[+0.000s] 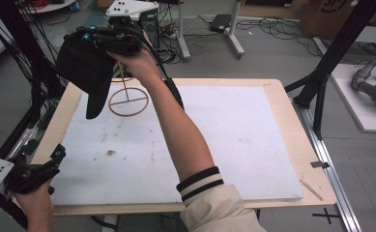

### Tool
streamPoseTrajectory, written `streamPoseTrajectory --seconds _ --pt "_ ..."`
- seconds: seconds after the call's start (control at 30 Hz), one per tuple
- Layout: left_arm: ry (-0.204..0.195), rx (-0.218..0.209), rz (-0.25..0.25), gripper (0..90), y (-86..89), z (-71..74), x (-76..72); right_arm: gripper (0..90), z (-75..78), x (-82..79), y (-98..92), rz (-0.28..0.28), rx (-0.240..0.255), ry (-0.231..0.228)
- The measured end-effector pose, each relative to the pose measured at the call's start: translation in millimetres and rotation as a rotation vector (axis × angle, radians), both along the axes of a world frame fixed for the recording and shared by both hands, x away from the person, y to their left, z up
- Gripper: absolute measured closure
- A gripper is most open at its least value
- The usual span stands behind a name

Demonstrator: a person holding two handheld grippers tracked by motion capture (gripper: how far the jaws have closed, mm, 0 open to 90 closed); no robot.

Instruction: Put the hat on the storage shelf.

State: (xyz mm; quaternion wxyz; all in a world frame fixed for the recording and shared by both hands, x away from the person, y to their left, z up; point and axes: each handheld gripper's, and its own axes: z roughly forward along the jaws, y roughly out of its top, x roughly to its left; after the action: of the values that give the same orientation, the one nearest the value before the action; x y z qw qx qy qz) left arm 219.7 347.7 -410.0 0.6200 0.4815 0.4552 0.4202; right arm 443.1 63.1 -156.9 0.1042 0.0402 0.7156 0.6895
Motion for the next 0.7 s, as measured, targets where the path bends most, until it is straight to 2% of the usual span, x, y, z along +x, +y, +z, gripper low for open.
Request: streamPoseTrajectory --seconds 0.17,0.33,0.7 --pt "0.003 -0.003 0.008 9.2 3.6 -1.3 -2.1 89.9 3.9 12.1 11.6 -0.022 0.011 0.013" --pt "0.004 -0.002 0.012 9.2 5.9 -2.3 -3.5 89.9 6.5 23.0 18.9 -0.044 0.002 0.014" --pt "0.002 -0.005 0.022 9.2 9.7 -2.6 -7.9 89.9 0.1 46.4 28.8 -0.097 0.013 0.044"
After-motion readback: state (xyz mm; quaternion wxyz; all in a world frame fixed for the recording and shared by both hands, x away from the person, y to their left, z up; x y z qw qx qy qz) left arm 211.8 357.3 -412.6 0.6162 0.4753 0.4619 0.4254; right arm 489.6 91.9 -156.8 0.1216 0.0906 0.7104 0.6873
